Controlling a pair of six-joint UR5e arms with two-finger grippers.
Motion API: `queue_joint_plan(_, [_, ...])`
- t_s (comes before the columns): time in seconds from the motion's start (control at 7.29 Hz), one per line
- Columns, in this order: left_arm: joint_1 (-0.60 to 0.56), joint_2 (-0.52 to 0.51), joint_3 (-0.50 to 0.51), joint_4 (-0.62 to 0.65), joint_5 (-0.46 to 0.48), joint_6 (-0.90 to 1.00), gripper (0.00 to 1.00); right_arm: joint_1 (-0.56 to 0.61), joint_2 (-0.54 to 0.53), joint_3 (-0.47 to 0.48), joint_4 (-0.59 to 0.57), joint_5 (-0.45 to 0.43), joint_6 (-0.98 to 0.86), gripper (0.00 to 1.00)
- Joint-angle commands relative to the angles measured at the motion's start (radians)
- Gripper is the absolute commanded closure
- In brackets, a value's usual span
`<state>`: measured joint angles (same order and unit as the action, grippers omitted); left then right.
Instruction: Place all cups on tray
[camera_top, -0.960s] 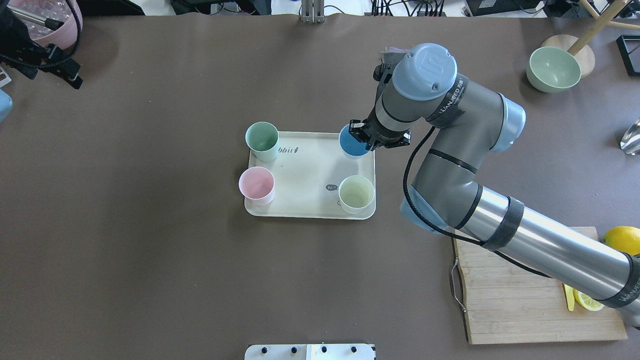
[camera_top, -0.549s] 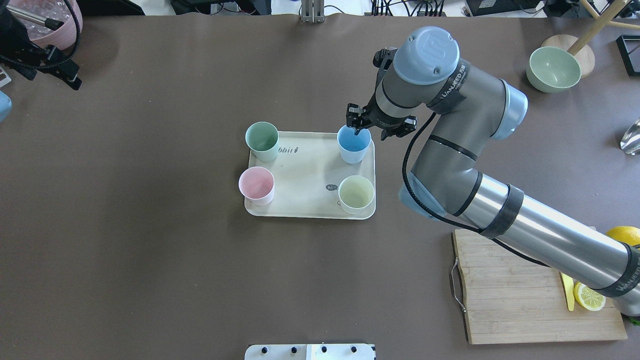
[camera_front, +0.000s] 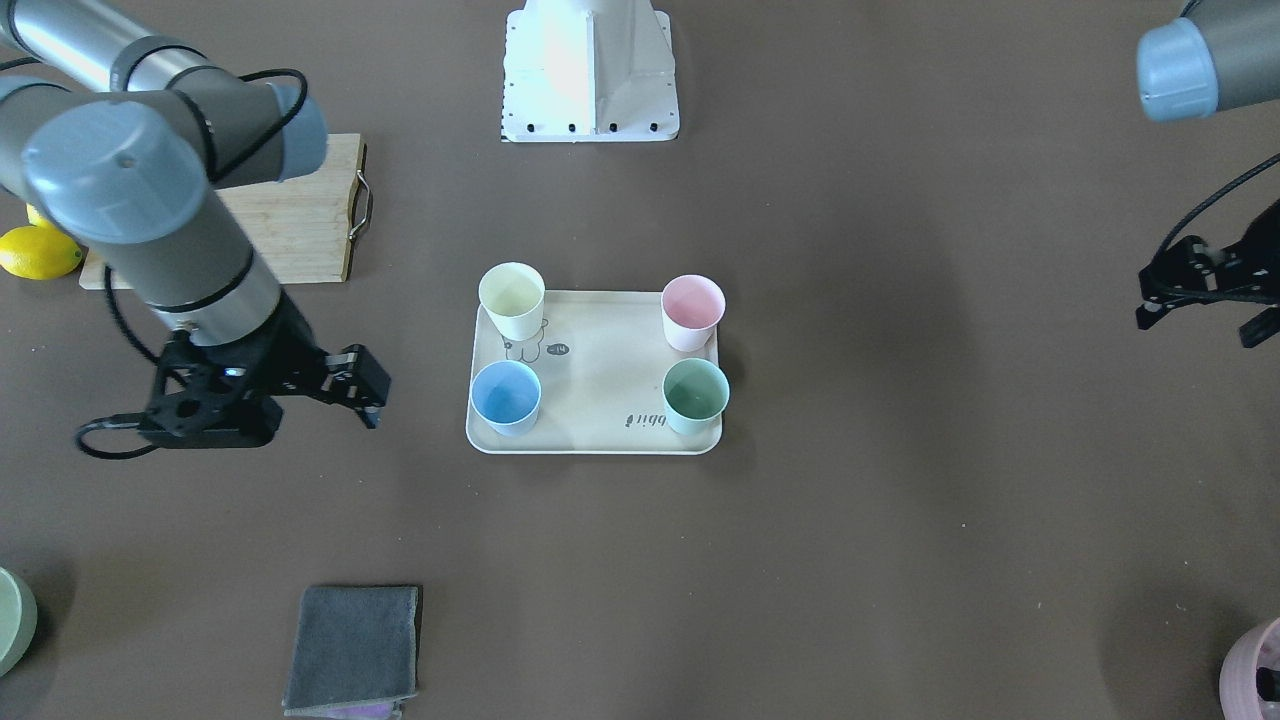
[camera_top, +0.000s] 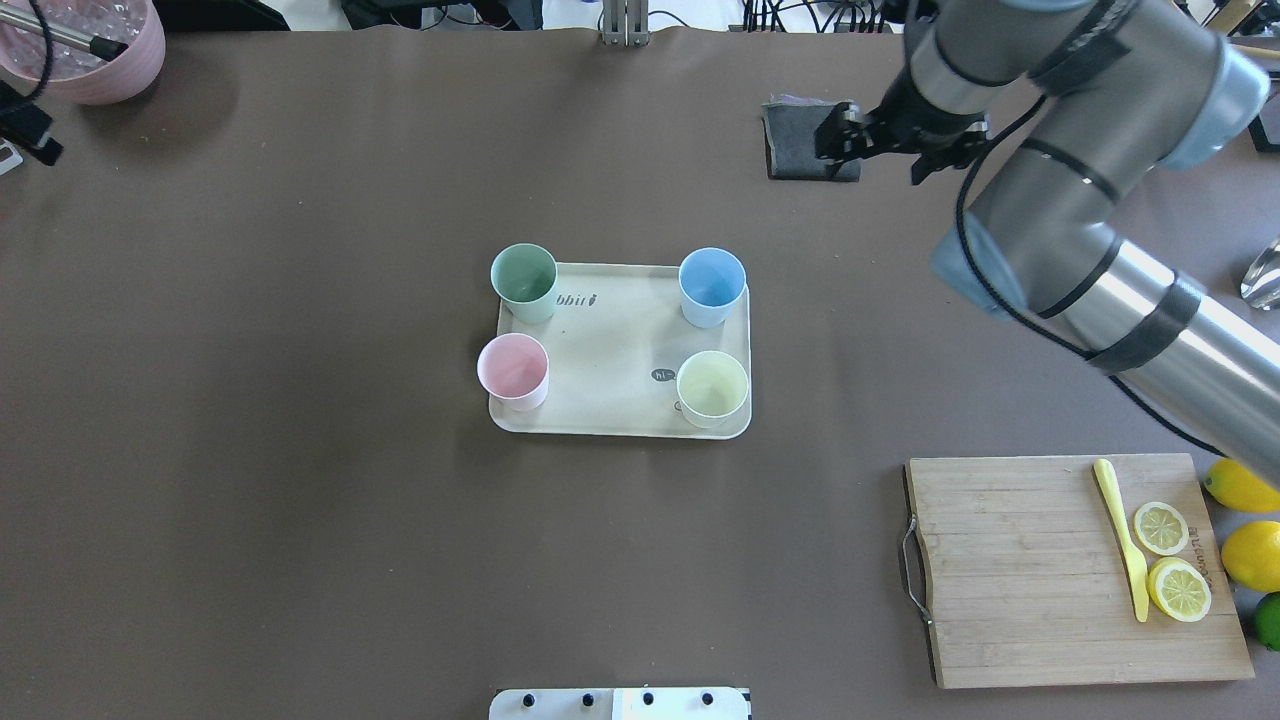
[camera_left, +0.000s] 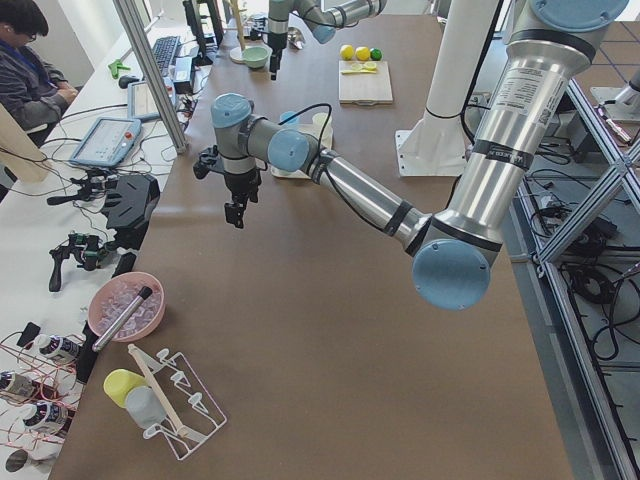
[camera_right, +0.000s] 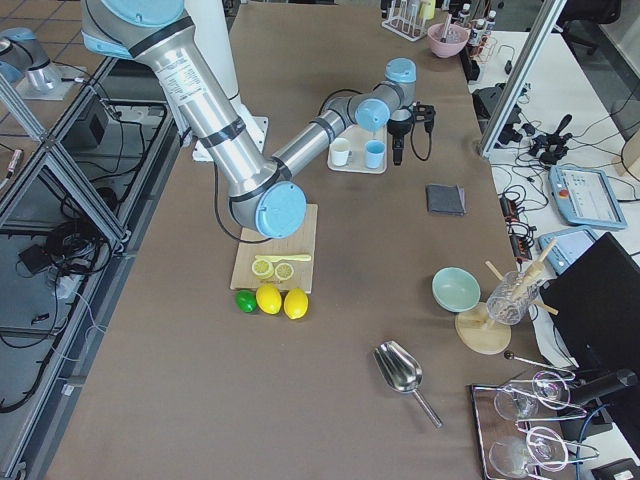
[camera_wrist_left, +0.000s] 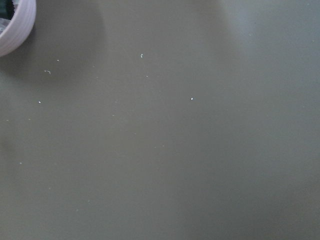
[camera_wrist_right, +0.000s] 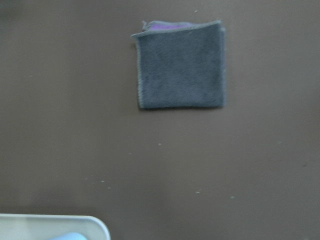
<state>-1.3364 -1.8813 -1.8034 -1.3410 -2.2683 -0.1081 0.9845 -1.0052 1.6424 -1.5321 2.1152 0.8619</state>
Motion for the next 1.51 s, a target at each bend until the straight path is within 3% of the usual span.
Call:
queue_joint_plan(0.0, [-0.197, 0.077, 0.006, 0.094, 0.000, 0.232, 0.02, 0.223, -0.145, 0.040, -0.039, 0.119, -0.340, 0.00])
queue_joint_plan(0.14, [-0.260, 0.108, 0.018, 0.098, 0.000, 0.251, 0.02, 0.308, -0.189, 0.037, -0.069, 0.152, -0.479, 0.00])
queue_joint_plan(0.41, [-0.291, 0.270, 0.032, 0.031, -0.006, 0.350, 0.02, 0.472, -0.197, 0.034, -0.295, 0.172, -0.750, 0.00])
queue_joint_plan(0.55, [-0.291, 0.281, 0.053, 0.031, -0.007, 0.344, 0.02, 0.524, -0.226, 0.033, -0.348, 0.166, -0.853, 0.00])
queue_joint_plan(0.69, [-0.290, 0.324, 0.055, -0.033, -0.013, 0.318, 0.02, 0.557, -0.330, 0.037, -0.335, 0.163, -0.920, 0.00])
queue_joint_plan(1.1, [-0.290, 0.454, 0.059, -0.333, -0.037, 0.105, 0.02, 0.557, -0.470, 0.013, -0.304, 0.132, -0.916, 0.00])
queue_joint_plan(1.37, [-0.294, 0.473, 0.062, -0.337, -0.161, 0.110, 0.02, 0.557, -0.492, 0.011, -0.286, 0.141, -0.913, 0.00])
